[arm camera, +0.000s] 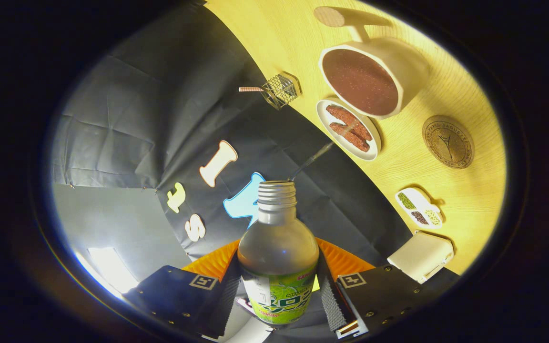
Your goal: Take the bottle from table, then pour the juice into the cup, finally place the bottle on the coaster
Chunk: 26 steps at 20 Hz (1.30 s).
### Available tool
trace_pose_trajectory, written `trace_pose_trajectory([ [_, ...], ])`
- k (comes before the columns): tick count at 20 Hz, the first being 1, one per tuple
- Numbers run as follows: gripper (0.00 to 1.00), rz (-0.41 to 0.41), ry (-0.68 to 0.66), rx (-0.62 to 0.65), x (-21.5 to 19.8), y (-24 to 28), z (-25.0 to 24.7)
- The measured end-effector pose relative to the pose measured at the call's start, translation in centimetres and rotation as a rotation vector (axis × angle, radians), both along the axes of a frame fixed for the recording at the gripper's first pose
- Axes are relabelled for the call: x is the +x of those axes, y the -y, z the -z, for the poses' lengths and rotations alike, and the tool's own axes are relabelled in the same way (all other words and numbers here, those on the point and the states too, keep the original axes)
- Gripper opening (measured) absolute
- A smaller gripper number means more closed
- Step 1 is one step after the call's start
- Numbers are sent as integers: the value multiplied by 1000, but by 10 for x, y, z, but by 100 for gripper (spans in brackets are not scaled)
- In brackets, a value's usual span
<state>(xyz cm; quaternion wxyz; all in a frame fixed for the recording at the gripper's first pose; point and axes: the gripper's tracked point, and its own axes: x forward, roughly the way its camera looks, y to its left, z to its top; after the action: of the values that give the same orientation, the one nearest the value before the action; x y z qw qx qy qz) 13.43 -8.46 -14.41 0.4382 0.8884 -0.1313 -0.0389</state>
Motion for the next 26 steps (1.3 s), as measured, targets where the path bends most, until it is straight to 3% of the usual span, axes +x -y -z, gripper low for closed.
trace_pose_trajectory([
  [26, 77, 28, -58, 1, -4, 14, 30],
])
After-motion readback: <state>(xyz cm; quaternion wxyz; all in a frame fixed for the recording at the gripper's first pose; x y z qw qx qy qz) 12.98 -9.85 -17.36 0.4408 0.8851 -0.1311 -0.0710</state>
